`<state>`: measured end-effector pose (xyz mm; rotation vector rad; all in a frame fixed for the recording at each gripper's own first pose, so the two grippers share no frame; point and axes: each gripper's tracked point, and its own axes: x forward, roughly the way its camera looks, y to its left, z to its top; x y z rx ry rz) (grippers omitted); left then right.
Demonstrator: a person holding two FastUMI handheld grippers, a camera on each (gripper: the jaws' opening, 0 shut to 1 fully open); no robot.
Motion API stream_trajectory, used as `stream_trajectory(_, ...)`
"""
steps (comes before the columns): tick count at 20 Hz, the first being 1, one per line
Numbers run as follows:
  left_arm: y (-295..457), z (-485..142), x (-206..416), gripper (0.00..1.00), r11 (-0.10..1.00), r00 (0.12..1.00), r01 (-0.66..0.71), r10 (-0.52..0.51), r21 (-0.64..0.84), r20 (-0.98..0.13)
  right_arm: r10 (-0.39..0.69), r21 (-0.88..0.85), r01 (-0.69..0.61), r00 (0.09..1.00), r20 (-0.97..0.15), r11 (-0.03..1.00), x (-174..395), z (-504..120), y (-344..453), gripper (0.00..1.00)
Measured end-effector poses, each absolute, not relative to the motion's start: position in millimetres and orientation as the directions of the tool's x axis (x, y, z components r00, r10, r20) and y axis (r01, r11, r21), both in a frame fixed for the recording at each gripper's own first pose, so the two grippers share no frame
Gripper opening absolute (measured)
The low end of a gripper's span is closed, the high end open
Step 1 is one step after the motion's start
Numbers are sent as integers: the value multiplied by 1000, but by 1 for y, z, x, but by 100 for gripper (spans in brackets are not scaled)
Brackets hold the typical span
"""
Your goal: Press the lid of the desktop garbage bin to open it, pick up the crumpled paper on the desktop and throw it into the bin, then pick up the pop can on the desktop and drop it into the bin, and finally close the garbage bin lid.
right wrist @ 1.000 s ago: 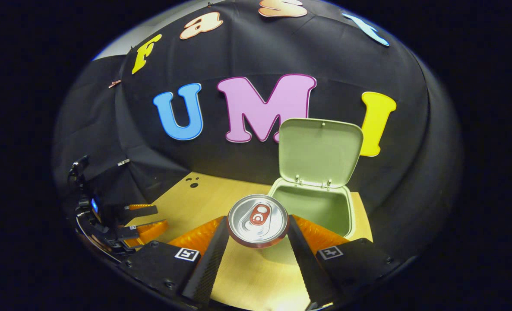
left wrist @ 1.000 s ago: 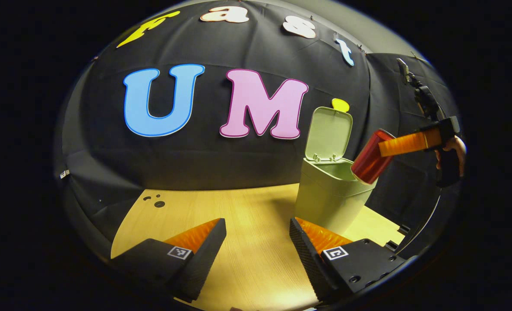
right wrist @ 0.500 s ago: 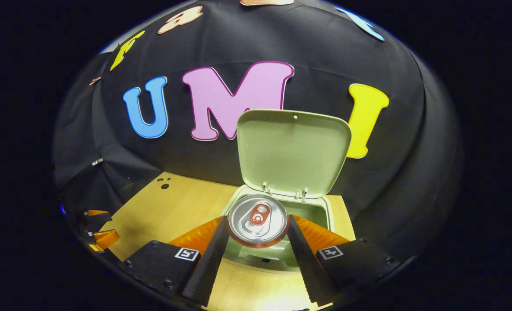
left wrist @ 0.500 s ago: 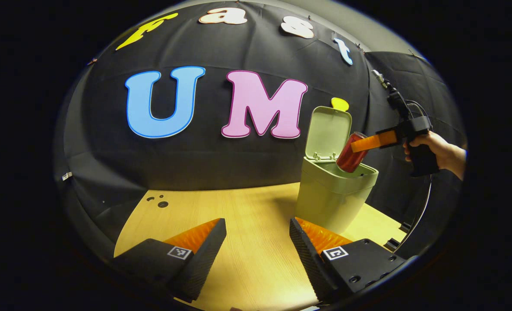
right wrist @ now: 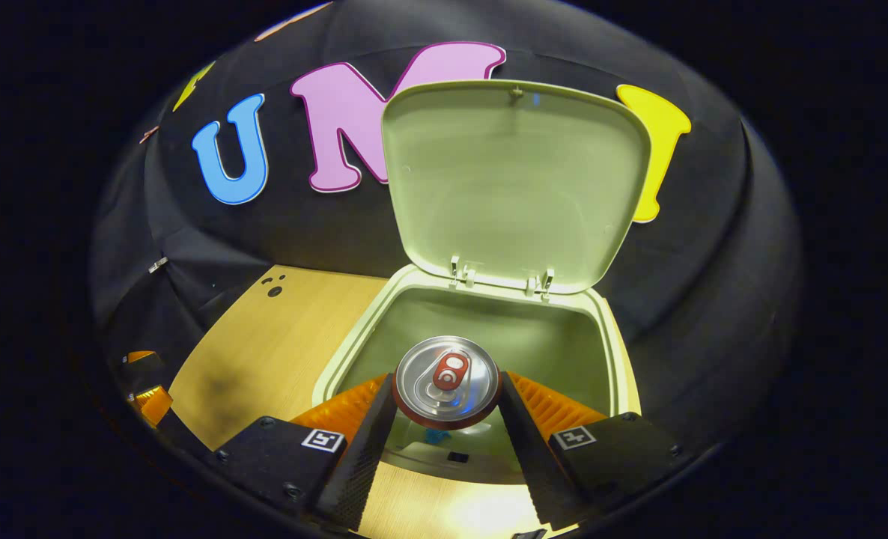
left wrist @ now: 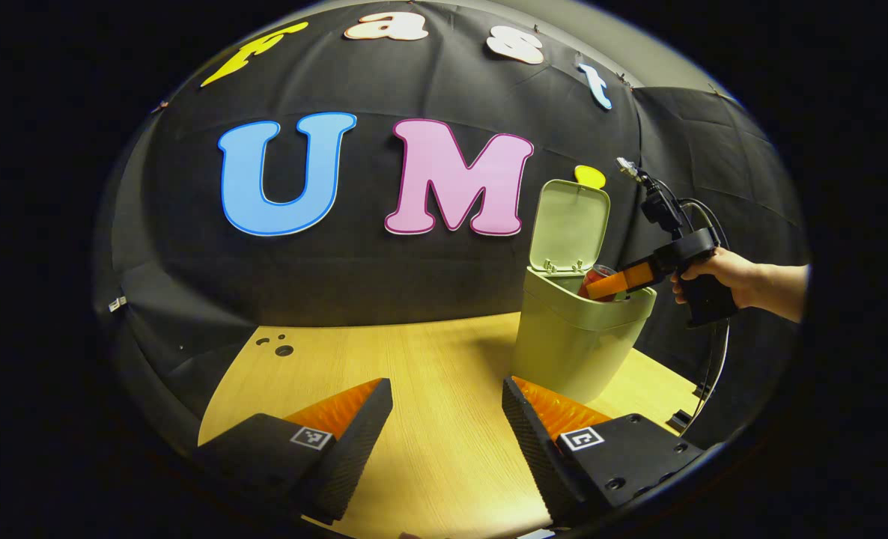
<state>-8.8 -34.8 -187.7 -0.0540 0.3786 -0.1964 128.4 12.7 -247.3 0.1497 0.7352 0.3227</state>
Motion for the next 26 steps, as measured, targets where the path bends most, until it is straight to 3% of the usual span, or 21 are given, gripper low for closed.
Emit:
stream_trajectory(12, -36, -189, 0, 95, 981, 908, 176, -195, -87, -370, 341, 268, -218, 709, -617, 938, 128, -243, 9, 86)
stream_trajectory(26, -44, -189, 6, 95, 975, 906, 206, -224, -90, -358, 327, 319, -195, 838, -437, 928, 140, -130, -24, 88)
